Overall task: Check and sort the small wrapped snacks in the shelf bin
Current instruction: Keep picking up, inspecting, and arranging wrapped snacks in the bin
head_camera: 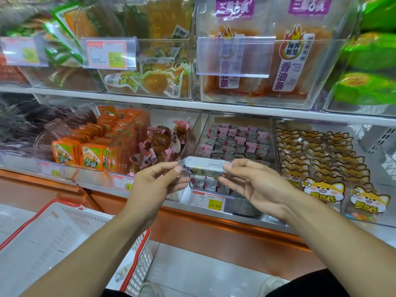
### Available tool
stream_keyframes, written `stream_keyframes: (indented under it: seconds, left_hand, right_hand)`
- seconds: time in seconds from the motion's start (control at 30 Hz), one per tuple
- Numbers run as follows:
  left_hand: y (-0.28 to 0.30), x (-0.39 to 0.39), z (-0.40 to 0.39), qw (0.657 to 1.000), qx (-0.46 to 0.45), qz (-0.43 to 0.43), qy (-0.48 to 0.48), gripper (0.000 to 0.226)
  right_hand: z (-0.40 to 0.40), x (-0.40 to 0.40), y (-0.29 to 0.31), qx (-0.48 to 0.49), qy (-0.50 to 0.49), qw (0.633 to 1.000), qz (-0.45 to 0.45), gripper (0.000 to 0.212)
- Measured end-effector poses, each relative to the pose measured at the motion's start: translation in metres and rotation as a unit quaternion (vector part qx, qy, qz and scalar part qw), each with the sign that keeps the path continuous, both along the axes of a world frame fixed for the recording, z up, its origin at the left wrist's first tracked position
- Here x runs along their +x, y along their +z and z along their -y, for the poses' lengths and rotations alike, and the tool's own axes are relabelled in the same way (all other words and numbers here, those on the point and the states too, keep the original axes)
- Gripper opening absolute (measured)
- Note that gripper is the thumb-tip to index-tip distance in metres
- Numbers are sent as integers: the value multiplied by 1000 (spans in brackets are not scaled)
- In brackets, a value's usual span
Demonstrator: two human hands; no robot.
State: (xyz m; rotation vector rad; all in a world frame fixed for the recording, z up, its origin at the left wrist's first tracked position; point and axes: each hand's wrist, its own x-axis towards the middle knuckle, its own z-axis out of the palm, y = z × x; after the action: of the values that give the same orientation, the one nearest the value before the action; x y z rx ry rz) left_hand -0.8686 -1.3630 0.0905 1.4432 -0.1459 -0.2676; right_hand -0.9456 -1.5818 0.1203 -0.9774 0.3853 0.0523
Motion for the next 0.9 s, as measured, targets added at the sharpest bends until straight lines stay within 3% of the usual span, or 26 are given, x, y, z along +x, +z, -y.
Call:
stream_keyframes:
  seconds: [0.13, 0.23, 0.33, 0.43, 0.6, 0.7, 0.8, 0.9]
  left_hand:
    - [1, -4, 7, 996, -59, -63, -12, 22]
    - [3, -5, 10, 991, -95, -92, -27, 24]
    - [5, -6, 9, 988, -106, -103, -30, 34]
    - [6, -7, 9, 988, -118, -99, -31, 35]
    - [8, -6, 8, 989, -121, -64, -52, 49]
    - [7, -7, 7, 990, -116, -57, -54, 39]
    - [7, -7, 7, 991, -106, -48, -66, 26]
    - [8, -8, 7, 994, -79, -22, -78, 42]
  right_hand:
    - [-2, 2, -3, -20, -10, 1000, 5, 25]
    - [-3, 0, -5, -110, -6, 993, 51, 26]
    - [-3, -3, -4, -310, 12, 941, 134, 31]
    - [-3, -4, -6, -393, 18, 900, 189, 33]
    - [-1, -1, -10, -429, -21, 877, 217, 43]
    - [1, -1, -11, -434, -10, 872, 224, 44]
    - [1, -1, -12, -416, 2, 885, 210, 39]
    - [4, -1, -11, -371, 19, 910, 183, 33]
